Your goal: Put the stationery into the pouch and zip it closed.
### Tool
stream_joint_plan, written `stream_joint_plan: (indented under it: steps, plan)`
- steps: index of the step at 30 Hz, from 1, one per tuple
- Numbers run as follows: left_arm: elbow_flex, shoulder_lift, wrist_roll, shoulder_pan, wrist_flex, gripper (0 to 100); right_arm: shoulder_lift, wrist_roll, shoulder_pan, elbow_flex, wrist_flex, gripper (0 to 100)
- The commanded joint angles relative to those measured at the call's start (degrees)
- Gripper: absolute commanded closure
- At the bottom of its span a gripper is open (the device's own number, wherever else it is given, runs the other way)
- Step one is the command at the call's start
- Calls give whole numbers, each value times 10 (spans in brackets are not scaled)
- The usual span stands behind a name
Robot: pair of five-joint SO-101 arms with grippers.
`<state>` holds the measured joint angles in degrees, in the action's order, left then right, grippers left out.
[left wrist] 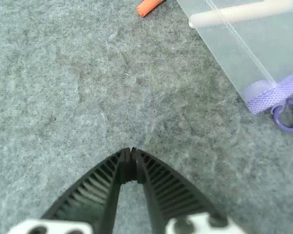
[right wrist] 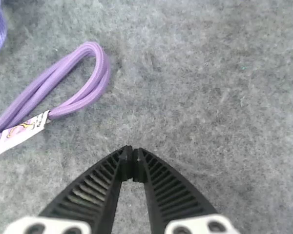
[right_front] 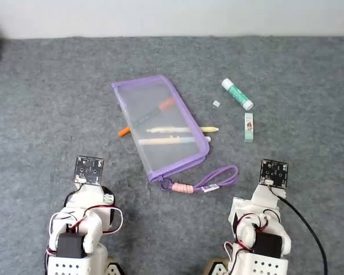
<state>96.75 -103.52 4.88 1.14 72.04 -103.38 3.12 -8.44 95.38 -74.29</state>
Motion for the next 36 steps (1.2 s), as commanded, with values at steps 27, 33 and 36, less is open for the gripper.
stream_joint_plan:
  steps: [27, 33, 36]
  plan:
    - [-4, -7, 4, 4, 2, 986, -4, -5, -5, 11, -5, 988]
    - [-4, -7, 4, 1, 2, 986, -4, -5, -5, 11, -5, 988]
    - [-4, -7, 3, -4, 0, 985, -4, -5, -5, 11, -5, 988]
